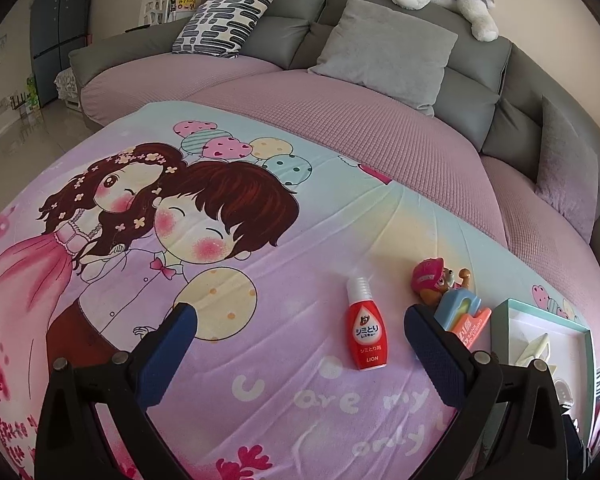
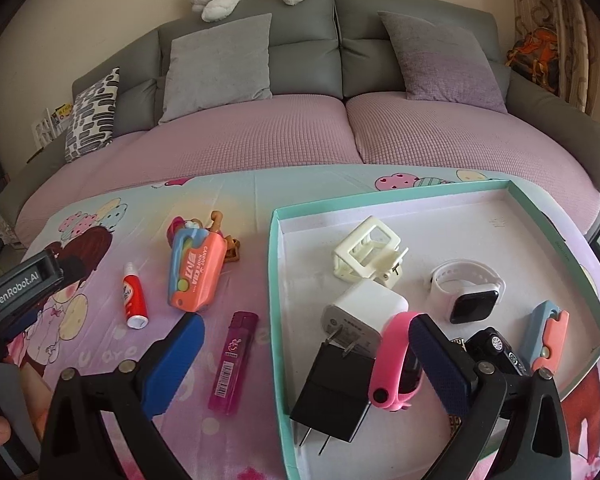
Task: Organize rigid objects
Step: 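Move the left tool to the red LION bottle while the right tool moves toward the pink lighter, then close the left tool on the red LION bottle while the right tool reaches the pink lighter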
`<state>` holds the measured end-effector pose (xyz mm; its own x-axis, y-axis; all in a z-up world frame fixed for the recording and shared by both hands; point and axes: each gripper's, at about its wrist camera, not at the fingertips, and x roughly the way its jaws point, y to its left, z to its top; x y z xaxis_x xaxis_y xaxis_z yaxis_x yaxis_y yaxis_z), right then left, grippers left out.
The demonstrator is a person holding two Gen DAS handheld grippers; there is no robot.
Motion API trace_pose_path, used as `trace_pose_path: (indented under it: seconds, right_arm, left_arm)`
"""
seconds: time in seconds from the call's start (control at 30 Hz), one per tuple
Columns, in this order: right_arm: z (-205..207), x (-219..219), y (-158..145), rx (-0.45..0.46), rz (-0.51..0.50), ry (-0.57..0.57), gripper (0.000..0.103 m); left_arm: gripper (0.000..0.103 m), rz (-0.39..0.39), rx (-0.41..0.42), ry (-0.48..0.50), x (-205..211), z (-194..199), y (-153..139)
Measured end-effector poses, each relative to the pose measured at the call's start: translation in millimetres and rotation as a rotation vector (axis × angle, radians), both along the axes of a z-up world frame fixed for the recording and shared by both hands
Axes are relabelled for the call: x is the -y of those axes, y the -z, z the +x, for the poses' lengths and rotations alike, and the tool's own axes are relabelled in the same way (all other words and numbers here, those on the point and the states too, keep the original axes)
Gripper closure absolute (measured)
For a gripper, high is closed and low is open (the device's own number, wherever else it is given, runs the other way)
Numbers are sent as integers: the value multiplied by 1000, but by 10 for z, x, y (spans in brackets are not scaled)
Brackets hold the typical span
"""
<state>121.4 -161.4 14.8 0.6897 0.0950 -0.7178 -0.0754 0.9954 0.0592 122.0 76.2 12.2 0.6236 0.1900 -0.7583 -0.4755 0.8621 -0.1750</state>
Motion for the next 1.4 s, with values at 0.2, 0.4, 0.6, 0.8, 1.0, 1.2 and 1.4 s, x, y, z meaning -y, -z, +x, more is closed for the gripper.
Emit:
trace_pose_path:
  seconds: [0.2,0.4,0.6,0.8,1.0,1.2,1.4]
  right_arm:
    - [1,-101,-1,1,4,-20,0]
    - [-9,-209,25,-4,-19,-46,0]
    - [-6,-215,46,-6,-24,-42,0]
    - [-11,-191,49,-5,-28,-31,0]
    - [-21,-192,31,2,-18,-33,0]
    - [-23,-195,18,9,-12,-29,0]
    - [-17,-189,25,9,-9,-27,0]
  left_arm:
    - [0,5,7,5,-59,-20,-6]
    - [0,-11,-9,22,-81,-4,39]
    - [0,1,-58,59,-43,76,159]
    - [0,1,-89,126,99,223,330]
    - [1,34,-143,170,212,379,533]
    - [22,68,-140,189,229,449,562]
    - [47,67,-114,237,276,501,533]
